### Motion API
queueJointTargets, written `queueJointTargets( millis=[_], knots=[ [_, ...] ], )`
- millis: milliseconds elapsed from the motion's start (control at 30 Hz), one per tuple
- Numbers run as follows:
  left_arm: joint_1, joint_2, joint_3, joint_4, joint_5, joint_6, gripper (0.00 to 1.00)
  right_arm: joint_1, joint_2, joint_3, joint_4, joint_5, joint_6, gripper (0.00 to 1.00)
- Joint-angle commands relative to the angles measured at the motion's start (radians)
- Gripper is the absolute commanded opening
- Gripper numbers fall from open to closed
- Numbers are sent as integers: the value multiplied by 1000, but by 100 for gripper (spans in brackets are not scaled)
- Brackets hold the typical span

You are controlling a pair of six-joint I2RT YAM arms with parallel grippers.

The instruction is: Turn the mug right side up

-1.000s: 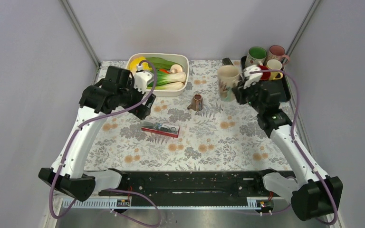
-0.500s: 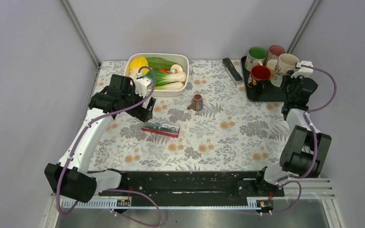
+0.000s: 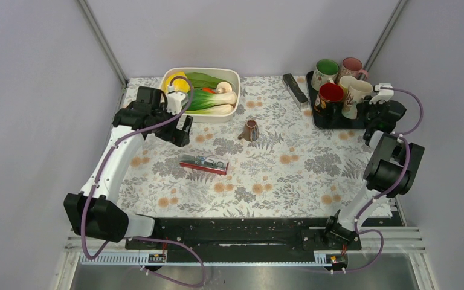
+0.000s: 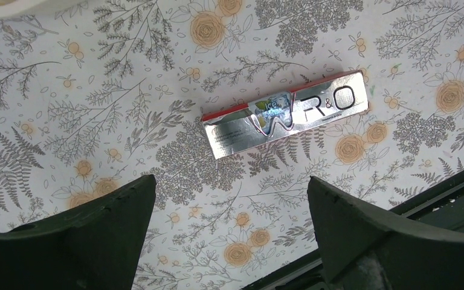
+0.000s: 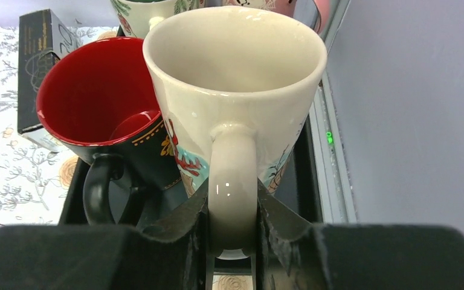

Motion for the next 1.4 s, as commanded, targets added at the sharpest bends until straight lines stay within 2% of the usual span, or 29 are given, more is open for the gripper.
queueJointTargets(
  millis=[0, 167, 533, 600, 800, 933, 1367],
  knots=[
    [9, 13, 77, 14, 21, 1, 99, -5, -3, 111, 97, -73, -160, 0],
    [10, 35, 113, 3, -7, 0, 99, -10, 52, 178, -44, -139, -280, 0],
    [11, 79, 163, -1, -29, -5, 99, -30, 114, 207, -129, -149, -365, 0],
    [11, 85, 170, 0, -27, -5, 99, -34, 111, 211, -149, -148, -367, 18],
    [12, 95, 176, 0, -30, 0, 99, -37, 105, 229, -264, -74, -446, 44],
    [12, 93, 176, 0, -42, 9, 99, -39, 108, 247, -323, -51, -477, 52],
    [12, 96, 184, 0, -67, 18, 99, -37, 199, 385, -454, 30, -556, 54]
  ],
)
